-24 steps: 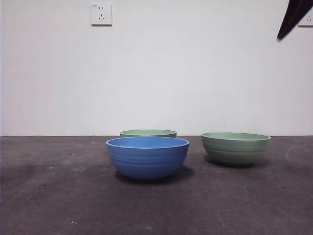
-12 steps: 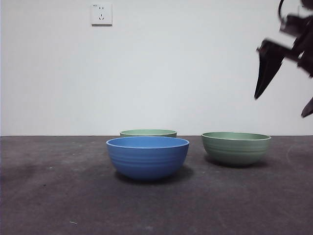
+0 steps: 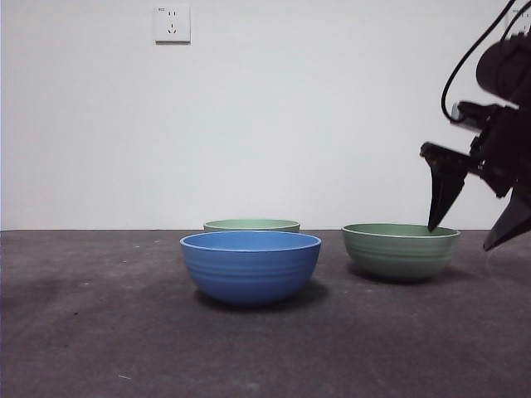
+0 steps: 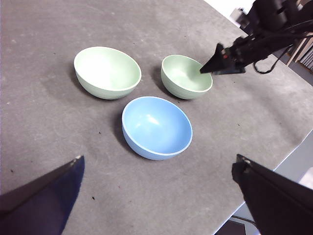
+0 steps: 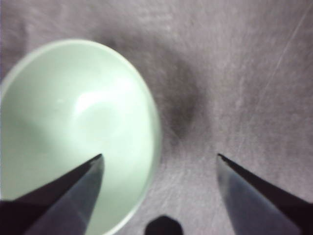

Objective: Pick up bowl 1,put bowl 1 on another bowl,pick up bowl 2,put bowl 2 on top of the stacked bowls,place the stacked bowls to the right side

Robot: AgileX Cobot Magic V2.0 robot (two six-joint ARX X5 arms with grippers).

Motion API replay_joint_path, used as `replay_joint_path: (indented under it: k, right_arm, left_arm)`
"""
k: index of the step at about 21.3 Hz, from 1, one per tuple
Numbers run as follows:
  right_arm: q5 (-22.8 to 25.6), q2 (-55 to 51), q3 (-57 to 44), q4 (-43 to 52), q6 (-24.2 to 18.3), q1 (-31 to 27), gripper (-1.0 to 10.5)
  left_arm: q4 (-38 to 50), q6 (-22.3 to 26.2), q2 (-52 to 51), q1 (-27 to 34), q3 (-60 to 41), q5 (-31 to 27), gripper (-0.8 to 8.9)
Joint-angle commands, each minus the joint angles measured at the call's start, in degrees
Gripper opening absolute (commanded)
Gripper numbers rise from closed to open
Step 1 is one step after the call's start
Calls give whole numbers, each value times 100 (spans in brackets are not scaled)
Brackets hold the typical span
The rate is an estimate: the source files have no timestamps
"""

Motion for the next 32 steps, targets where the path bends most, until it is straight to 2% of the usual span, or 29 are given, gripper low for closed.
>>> replay_joint_path:
  k: [1,2,8,13,18,21,24,29,32]
  right_arm:
    - [-11,227,9,140,98,15,273]
    - [-22,286,9,175,96,15,203]
    - [-52,291,15,415,94,59,-14]
    - [-50,116,17,411,96,140,-12]
    - [-61,-887,20,208,83,363,-12]
    - [-52,-1512,24,-74,-44,914,-12]
    - [20,-1655,24,-92,-50,1637,-13]
    - [787,-1143,24,103,-13,2719,-13]
    - [911,-737,24,321,98,2953,-13]
  left_arm:
    - [-9,-13,-7,2,20,2,637]
    - [-17,-13,-7,2,20,2,637]
    - [-33,-13,-7,2,20,-28,637]
    - [-57,-11,59,2,20,-146,637]
    - [-55,-9,210,2,20,-146,637]
    - [-50,-9,334,2,20,-144,637]
    - [-52,-9,448,2,20,-140,637]
    - [-52,-7,470,-79,20,-144,637]
    - [-57,-7,470,-151,20,-144,637]
